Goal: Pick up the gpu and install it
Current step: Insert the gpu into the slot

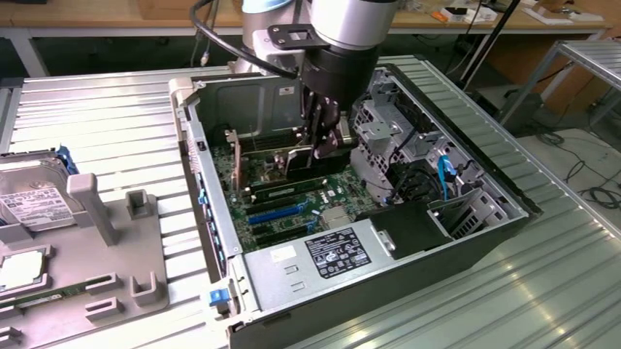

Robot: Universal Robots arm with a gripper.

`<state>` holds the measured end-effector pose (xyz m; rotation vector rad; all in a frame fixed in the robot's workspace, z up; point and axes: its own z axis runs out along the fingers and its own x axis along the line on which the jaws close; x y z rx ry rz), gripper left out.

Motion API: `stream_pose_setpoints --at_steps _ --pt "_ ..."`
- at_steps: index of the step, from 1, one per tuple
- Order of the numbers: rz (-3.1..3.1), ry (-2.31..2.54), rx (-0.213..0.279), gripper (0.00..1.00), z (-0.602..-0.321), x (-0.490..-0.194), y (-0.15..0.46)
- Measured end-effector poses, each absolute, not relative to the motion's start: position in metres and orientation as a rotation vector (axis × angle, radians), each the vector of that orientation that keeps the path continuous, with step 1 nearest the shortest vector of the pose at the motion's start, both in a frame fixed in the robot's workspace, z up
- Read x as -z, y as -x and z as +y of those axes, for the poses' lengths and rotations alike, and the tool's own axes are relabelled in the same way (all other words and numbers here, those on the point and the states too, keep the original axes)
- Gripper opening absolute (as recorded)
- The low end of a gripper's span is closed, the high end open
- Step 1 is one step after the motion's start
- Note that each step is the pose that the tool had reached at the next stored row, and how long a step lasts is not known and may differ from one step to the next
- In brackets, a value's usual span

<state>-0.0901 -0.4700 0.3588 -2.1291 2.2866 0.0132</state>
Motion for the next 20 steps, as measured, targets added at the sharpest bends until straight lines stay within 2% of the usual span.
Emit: stream_pose_setpoints --at_steps 14,20 --pt "2.285 2.128 -0.016 0.27 -0.470 -0.327 0.090" --pt "2.283 2.125 -0.023 0.27 -0.466 -0.323 0.090"
